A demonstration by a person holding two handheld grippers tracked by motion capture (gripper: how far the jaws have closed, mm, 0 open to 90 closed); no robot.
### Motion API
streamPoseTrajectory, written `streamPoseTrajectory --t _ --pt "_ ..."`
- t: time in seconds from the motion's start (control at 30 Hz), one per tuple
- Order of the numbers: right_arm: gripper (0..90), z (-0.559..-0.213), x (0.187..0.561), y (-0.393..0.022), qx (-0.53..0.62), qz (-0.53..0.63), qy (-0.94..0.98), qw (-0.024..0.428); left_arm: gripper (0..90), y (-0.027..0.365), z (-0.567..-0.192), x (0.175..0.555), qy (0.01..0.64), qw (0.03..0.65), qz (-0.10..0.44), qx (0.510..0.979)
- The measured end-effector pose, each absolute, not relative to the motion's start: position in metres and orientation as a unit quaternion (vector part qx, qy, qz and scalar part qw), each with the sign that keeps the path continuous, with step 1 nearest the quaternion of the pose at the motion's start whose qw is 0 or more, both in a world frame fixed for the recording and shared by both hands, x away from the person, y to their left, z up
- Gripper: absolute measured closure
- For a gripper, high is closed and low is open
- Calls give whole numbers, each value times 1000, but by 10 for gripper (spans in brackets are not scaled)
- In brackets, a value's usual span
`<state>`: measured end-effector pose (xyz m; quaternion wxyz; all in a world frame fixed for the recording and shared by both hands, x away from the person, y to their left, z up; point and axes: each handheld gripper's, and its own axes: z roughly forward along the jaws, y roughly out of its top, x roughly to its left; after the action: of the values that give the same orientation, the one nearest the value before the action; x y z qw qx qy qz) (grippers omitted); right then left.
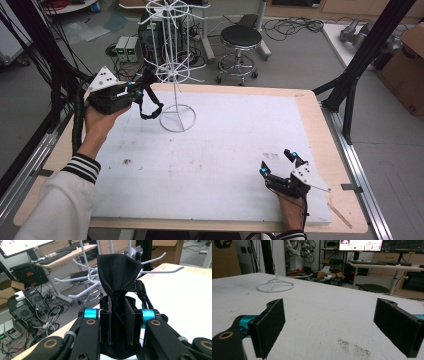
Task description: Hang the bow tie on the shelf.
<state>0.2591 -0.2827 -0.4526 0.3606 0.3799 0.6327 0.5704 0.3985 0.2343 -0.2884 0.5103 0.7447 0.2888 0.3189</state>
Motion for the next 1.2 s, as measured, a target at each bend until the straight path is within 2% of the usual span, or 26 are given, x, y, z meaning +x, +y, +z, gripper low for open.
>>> streamPoseTrajectory --t 0.73,1.2 --pt "94 -453 259 -282 379 570 633 361 767 231 -275 386 273 515 330 743" --pt "94 -453 259 -283 379 570 634 360 767 221 -279 401 276 507 325 749"
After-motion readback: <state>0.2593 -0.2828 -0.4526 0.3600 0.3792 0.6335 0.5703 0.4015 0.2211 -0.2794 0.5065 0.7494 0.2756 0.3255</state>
